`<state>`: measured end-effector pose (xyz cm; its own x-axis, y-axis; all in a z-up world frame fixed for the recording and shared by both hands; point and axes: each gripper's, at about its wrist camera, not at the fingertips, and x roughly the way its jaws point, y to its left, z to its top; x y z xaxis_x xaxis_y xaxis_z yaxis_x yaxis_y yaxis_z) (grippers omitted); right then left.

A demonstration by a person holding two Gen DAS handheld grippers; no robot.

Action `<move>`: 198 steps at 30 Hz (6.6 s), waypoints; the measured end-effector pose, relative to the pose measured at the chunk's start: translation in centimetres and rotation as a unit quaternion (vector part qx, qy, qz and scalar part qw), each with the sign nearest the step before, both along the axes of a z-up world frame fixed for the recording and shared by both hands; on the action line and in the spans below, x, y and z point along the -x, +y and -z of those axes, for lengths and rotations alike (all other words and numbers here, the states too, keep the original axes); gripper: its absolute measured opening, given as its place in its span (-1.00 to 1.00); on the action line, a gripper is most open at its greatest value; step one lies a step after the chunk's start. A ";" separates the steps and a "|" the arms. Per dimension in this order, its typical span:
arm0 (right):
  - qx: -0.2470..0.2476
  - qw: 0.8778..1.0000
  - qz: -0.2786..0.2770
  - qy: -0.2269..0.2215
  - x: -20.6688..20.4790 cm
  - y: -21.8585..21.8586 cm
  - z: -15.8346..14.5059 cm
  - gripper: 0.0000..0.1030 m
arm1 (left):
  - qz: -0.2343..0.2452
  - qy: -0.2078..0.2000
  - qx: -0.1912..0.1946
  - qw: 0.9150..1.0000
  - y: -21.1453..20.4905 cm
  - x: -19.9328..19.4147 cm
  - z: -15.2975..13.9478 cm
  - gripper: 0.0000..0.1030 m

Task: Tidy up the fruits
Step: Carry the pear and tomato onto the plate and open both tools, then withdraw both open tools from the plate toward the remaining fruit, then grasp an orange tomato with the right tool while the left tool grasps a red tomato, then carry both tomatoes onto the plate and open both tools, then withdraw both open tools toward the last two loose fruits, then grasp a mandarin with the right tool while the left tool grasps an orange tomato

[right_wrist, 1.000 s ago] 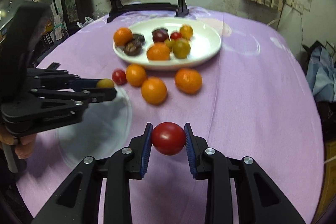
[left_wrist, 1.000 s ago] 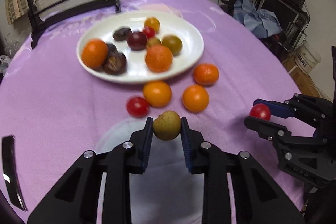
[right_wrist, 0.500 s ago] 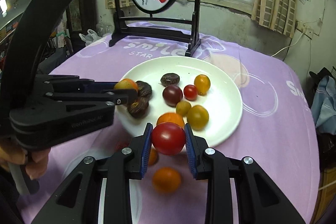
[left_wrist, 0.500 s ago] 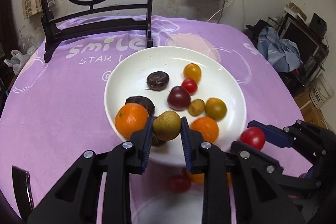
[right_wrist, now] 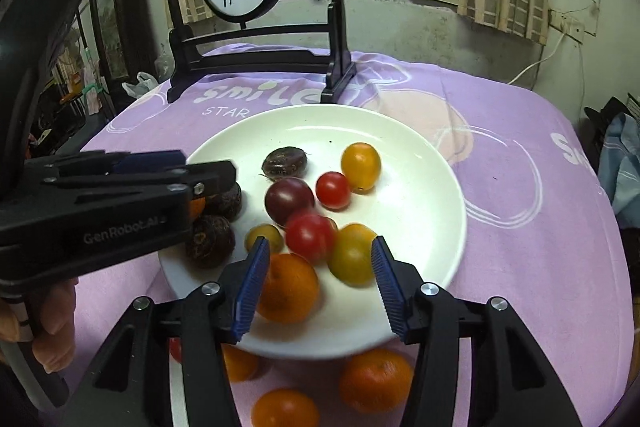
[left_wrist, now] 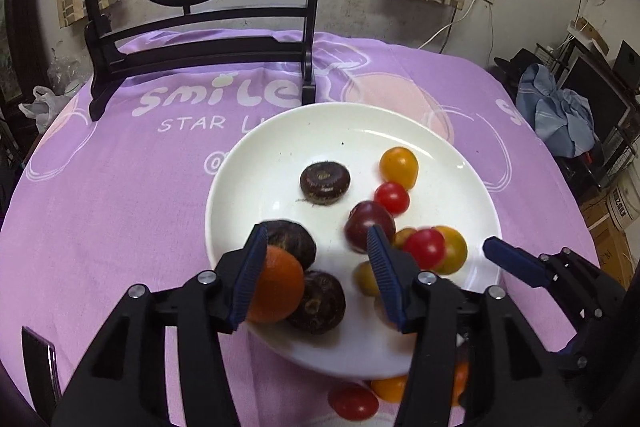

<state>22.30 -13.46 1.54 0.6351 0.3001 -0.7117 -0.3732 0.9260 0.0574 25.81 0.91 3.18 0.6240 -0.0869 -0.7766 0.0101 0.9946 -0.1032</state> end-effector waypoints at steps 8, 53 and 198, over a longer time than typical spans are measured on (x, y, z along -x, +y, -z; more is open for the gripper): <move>0.011 1.000 -0.012 0.008 3.8 -1.0 -0.1 0.14 | 0.027 -0.036 -0.013 0.999 -1.3 5.6 -1.6 0.35; 0.040 0.996 0.002 0.074 10.2 -2.1 4.4 -0.25 | 0.052 0.031 -0.002 0.998 0.2 12.6 6.3 0.55; -0.010 0.996 0.016 0.088 12.4 -6.1 3.9 -0.13 | 0.013 0.066 0.005 0.998 -3.8 9.9 7.2 0.65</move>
<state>9.90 -19.57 -2.40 0.5108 0.2974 -0.8066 -0.3266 0.9350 0.1379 15.95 -2.85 -4.02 0.5136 -0.1108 -0.8509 0.0221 0.9930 -0.1160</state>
